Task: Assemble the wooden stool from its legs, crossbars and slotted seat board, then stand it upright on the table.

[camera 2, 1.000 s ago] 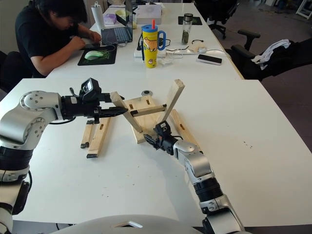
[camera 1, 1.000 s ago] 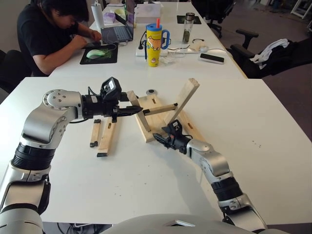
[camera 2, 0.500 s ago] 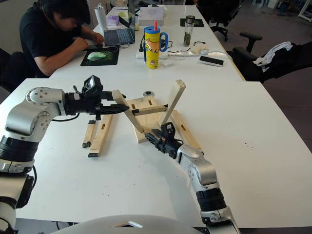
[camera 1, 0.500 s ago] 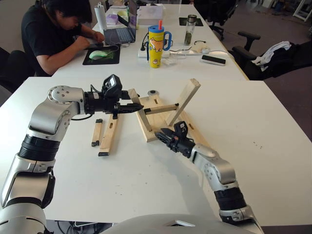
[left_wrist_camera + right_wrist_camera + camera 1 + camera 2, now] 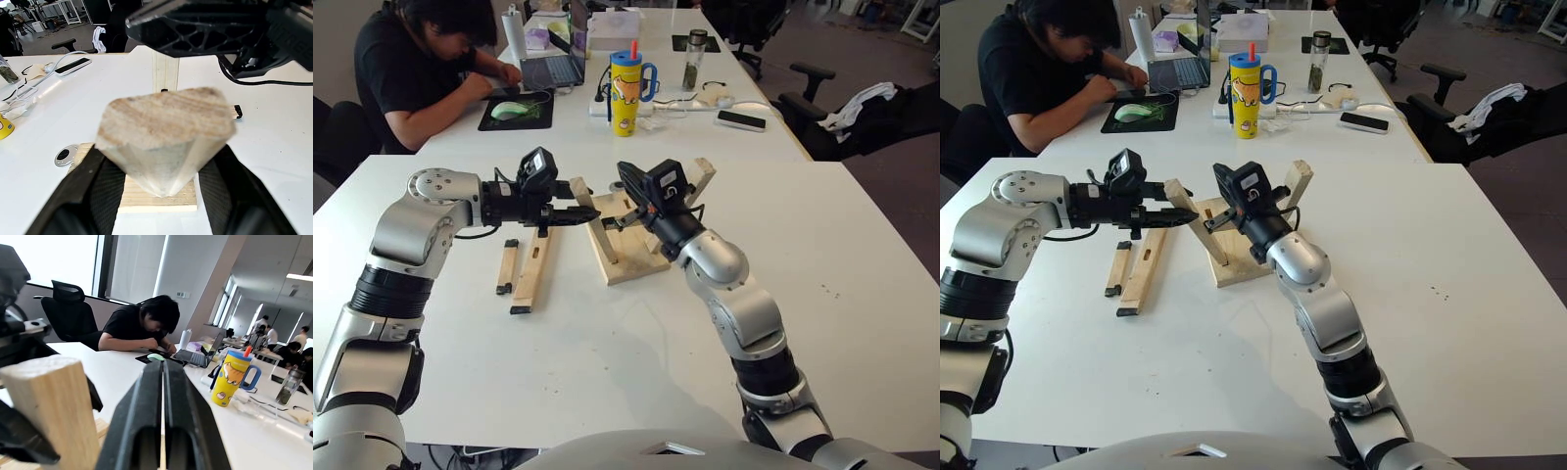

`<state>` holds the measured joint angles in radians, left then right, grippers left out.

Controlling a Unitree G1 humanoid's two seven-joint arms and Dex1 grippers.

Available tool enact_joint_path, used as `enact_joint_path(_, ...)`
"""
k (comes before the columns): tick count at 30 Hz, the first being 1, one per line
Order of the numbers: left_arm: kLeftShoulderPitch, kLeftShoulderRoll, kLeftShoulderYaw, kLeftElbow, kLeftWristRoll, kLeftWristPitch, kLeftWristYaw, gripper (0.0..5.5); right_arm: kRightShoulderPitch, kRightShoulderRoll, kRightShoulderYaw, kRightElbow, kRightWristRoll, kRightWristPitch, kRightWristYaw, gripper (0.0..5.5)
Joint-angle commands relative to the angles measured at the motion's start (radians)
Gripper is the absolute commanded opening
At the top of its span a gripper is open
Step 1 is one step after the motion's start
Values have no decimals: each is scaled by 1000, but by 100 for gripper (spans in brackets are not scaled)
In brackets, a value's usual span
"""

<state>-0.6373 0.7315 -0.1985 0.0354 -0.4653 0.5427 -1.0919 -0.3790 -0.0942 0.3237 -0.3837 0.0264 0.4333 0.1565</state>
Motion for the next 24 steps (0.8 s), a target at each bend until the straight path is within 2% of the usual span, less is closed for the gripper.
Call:
enact_joint_path(1, 92, -10, -108, 46, 72, 67, -27, 207, 22, -22, 82, 78, -91, 87, 1, 0)
enact_joint_path(4, 93, -11, -112, 46, 77, 60, -26, 207, 147, -42, 173, 170, -84, 356, 46, 0)
enact_joint_path(7, 92, -12, -112, 49, 79, 54, -26, 207, 184, -34, 176, 172, -77, 425, 52, 0)
enact_joint_path(16, 71, -21, -117, 101, 102, 6, -37, 207, 67, 38, -57, 41, -27, -8, 1, 0)
enact_joint_path(21, 43, -32, -136, 147, 126, -28, -62, 207, 123, 9, -21, -1, -58, -148, 33, 0)
enact_joint_path(24, 27, -36, -145, 170, 137, -41, -78, 207, 42, 41, -12, 0, -118, -211, -11, 0)
